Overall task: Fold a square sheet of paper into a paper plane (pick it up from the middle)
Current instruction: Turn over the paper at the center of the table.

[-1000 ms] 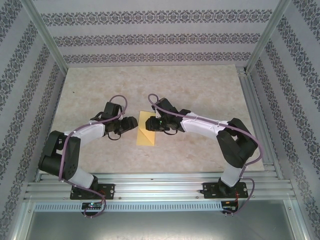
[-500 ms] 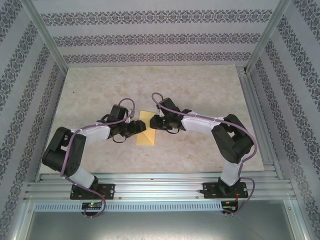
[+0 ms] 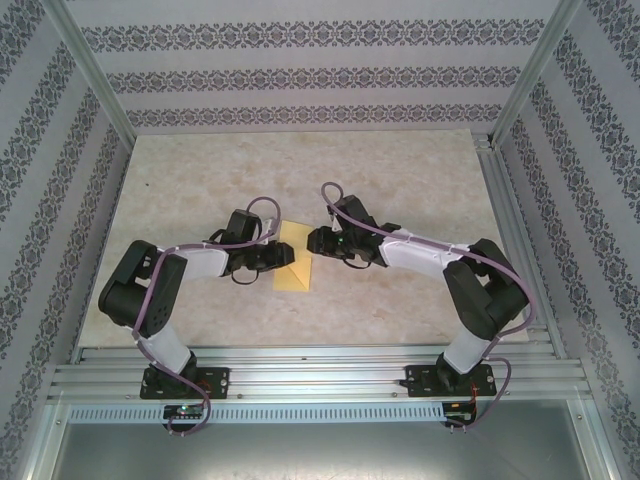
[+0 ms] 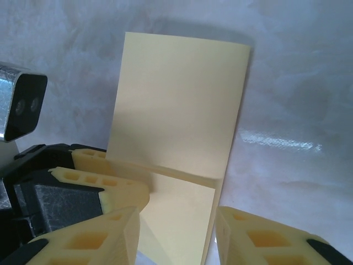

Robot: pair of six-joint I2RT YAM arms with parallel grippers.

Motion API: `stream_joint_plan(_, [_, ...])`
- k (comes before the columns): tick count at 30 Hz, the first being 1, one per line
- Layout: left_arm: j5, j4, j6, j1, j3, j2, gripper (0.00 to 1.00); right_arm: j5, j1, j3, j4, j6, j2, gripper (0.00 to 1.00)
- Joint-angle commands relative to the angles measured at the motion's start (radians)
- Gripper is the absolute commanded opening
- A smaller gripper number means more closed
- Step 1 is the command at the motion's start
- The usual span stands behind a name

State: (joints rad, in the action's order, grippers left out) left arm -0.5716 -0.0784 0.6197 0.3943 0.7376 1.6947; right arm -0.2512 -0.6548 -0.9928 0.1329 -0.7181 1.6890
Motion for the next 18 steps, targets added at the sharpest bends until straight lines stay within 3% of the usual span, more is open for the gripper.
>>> stream_joint_plan(1, [0.011, -0.063, -0.052, 0.007, 0.003, -0.010, 0.25, 0.062, 0.022, 0.038, -0.030, -0.011, -0.064, 0.48])
stream_joint_plan(6, [0.080, -0.005, -0.083, 0.007, 0.008, -0.079, 0.09, 0.134, 0.056, 0.090, -0.023, -0.003, -0.150, 0.62])
stream_joint_plan(9, [0.139, 0.097, -0.117, 0.006, 0.028, -0.153, 0.08, 0.188, 0.072, 0.119, -0.018, 0.015, -0.198, 0.74])
stream_joint_plan(14, [0.349, 0.448, -0.212, 0.016, 0.148, -0.296, 0.08, 0.288, 0.086, 0.163, -0.011, 0.052, -0.279, 0.98])
stream_joint_plan(18, [0.527, 0.671, -0.268, 0.033, 0.267, -0.339, 0.09, 0.349, 0.094, 0.191, -0.019, 0.075, -0.329, 0.98])
